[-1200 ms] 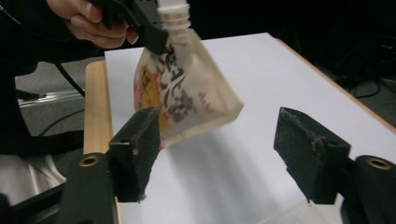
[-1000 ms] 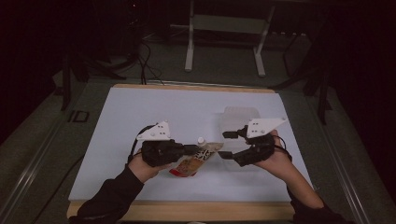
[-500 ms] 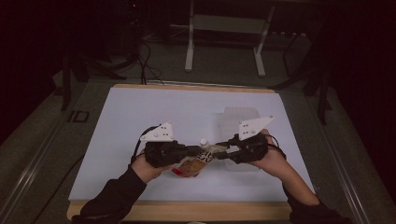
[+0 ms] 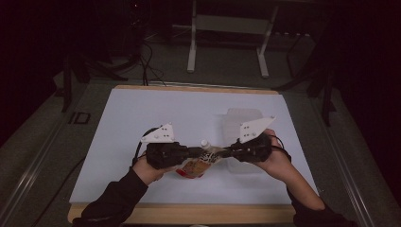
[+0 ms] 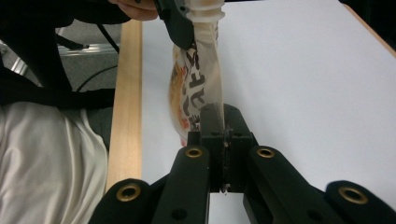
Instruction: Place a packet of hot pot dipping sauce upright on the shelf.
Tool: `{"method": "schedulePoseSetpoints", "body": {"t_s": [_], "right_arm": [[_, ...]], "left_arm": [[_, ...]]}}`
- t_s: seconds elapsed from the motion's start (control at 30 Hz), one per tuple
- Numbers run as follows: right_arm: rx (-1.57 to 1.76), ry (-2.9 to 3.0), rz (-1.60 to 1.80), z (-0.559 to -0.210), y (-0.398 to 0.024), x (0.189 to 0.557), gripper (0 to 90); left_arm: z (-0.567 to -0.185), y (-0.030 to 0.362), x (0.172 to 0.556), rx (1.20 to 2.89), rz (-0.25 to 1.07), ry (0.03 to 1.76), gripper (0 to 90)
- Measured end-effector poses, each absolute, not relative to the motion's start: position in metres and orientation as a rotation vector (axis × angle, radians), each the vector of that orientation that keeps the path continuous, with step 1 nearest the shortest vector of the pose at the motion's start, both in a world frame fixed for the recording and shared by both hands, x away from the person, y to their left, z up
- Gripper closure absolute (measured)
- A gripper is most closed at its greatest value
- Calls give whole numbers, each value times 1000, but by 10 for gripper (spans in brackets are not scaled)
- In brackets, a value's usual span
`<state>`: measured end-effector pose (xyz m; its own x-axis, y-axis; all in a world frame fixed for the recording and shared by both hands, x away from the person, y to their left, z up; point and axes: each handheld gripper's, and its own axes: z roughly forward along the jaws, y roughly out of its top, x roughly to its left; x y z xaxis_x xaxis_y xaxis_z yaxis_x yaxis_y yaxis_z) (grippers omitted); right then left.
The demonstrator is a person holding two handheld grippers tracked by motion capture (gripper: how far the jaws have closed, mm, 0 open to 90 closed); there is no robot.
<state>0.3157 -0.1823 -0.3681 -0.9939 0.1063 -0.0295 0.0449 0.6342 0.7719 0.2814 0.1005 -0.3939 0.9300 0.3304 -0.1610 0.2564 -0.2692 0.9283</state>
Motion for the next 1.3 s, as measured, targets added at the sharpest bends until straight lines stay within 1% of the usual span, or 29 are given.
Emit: {"method": "schedulePoseSetpoints", "body": {"t_s": [0.33,0.43,0.53,0.63,0.67,0.7,0.8,0.93,1.03,1.1,1.13,1.2,1.27,1.3], "right_arm": [[105,2794,1240,-351,-178,314,900],[89,2796,1216,-348,-178,316,900],[82,2799,1189,-344,-176,317,900],[78,2796,1171,-341,-176,318,900],[78,2797,1171,-339,-176,319,900],[78,2790,1159,-334,-178,322,900],[92,2789,1130,-328,-179,325,900],[101,2789,1083,-319,-182,329,900],[115,2783,1059,-314,-186,332,900],[129,2774,1060,-311,-190,335,900],[135,2766,1052,-309,-191,336,900],[153,2758,1052,-306,-196,340,900],[167,2748,1050,-304,-200,343,900],[176,2743,1049,-303,-202,345,900]], "left_arm": [[-394,103,280,1828,95,389,892],[-396,102,280,1822,102,394,860],[-396,101,281,1818,96,405,768],[-396,100,282,1814,103,412,703],[-396,101,282,1808,99,413,703],[-396,101,282,1809,105,417,632],[-396,103,283,1807,107,438,556],[-398,105,284,1809,93,464,364],[-399,108,283,1807,66,477,248],[-401,111,282,1807,54,475,200],[-402,114,281,1804,58,472,146],[-405,118,280,1789,71,473,135],[-407,123,279,1802,102,490,74],[-409,125,277,1821,138,502,58]]}}
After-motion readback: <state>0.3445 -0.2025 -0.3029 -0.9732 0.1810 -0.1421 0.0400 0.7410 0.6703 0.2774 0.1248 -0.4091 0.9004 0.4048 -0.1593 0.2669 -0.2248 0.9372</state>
